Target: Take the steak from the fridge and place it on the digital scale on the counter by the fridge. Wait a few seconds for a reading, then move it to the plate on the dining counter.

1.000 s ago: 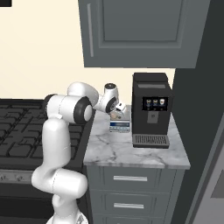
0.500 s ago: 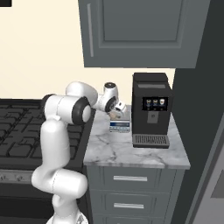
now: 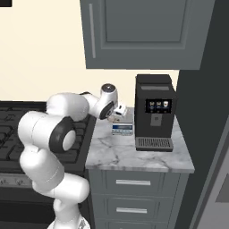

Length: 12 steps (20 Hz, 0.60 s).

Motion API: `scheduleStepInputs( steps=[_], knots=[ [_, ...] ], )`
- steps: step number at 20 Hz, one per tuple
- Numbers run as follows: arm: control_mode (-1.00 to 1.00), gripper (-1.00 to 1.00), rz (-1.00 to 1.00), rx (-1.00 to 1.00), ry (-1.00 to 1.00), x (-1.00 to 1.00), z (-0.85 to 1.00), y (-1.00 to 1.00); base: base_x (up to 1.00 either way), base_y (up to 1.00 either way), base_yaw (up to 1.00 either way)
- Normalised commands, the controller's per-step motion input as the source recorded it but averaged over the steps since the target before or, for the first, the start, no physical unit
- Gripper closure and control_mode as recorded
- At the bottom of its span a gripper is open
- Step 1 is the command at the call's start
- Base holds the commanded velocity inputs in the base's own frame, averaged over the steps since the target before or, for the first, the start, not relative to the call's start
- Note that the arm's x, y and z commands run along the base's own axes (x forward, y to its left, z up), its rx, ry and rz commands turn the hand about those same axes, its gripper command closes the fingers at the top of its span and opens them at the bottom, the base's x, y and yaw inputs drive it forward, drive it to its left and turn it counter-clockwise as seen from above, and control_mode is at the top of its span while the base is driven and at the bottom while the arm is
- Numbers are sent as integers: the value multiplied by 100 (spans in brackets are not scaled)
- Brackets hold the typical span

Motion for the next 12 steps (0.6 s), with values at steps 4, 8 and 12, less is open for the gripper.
scheduleStepInputs(
  steps=[4,8,12],
  knots=[
    [-100,100,12,0,-1,-100,66,7,0,0,0],
    [-100,100,15,-3,0,-100,76,20,0,0,0],
    [-100,100,18,-4,0,-100,86,13,0,0,0]
  ],
)
